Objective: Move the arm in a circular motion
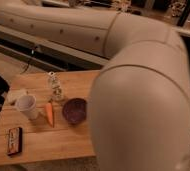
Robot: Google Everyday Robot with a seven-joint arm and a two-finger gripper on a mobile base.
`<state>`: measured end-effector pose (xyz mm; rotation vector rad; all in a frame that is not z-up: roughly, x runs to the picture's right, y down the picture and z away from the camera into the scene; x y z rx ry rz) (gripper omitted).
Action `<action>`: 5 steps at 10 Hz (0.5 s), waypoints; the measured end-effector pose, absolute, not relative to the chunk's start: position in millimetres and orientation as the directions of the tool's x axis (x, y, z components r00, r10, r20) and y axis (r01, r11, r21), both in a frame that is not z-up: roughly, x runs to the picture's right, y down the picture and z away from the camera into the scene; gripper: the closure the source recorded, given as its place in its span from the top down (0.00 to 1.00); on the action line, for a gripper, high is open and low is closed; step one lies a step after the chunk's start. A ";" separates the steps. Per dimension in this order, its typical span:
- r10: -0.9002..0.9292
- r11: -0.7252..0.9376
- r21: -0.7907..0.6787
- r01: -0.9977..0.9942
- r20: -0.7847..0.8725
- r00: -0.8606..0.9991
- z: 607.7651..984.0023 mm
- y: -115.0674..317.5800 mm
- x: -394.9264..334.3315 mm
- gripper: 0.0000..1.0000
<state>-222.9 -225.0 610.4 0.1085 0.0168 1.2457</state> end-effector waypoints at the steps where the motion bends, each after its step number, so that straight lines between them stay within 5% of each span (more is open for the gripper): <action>1: 0.924 0.379 0.044 -0.925 0.048 0.380 608.1 -209.8 -264.1 0.65; 5: 0.822 0.561 -0.141 -0.815 -0.020 0.569 607.0 -116.6 -346.6 0.65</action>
